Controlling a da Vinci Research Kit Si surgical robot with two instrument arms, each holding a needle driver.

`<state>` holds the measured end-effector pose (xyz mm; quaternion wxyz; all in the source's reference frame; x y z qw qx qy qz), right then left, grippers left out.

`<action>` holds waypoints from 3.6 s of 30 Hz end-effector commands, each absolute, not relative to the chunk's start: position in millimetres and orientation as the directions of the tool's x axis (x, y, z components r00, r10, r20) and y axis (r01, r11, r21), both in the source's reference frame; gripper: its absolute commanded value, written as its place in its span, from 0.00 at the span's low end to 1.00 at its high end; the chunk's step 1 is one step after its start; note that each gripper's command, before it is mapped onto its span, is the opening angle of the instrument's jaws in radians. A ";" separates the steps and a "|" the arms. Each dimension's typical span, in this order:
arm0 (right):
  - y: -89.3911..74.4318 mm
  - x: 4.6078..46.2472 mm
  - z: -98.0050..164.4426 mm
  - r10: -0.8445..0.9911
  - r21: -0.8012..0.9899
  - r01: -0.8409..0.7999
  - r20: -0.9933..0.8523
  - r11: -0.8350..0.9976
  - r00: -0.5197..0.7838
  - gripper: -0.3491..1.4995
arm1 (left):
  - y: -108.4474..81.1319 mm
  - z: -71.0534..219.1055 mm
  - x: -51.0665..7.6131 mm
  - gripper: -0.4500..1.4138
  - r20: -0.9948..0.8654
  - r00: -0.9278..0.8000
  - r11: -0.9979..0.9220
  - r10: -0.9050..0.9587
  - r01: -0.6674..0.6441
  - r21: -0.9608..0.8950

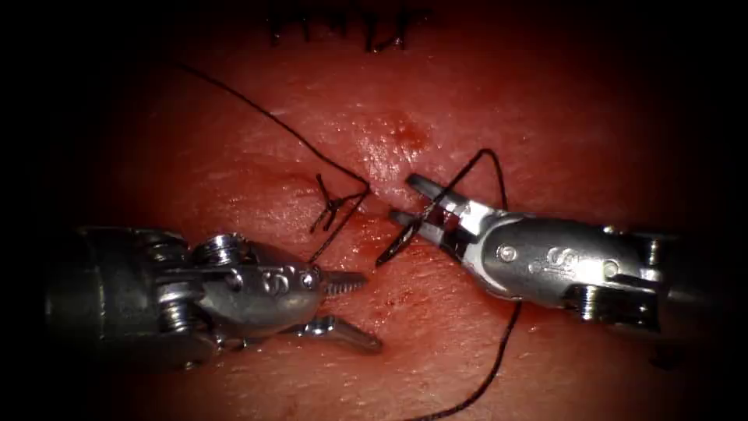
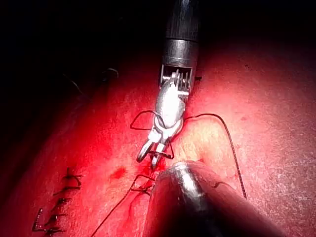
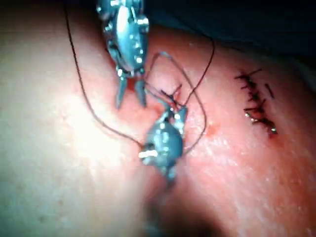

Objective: Wound Closure

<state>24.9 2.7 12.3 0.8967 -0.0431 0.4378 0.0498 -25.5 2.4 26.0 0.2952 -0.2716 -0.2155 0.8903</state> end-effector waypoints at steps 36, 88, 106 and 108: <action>-0.5 21.6 19.0 0.106 0.071 -0.079 -0.667 0.994 0.737 0.00 | 2.7 26.1 -25.3 0.40 -0.359 -0.681 -0.734 0.638 -0.398 -0.550; 9.9 23.1 11.5 0.243 -0.052 -0.491 -0.821 0.870 0.517 0.99 | -2.2 30.6 -28.0 0.33 -0.401 -0.688 -0.764 0.604 -0.360 -0.535; 9.3 23.8 8.8 -0.032 -0.349 -0.382 -0.773 0.856 0.634 0.85 | -0.9 31.3 -27.3 0.33 -0.387 -0.682 -0.748 0.620 -0.365 -0.554; 9.3 24.1 8.9 -0.097 -0.406 -0.331 -0.743 0.852 0.662 0.85 | -0.8 31.5 -27.0 0.33 -0.386 -0.682 -0.747 0.621 -0.367 -0.555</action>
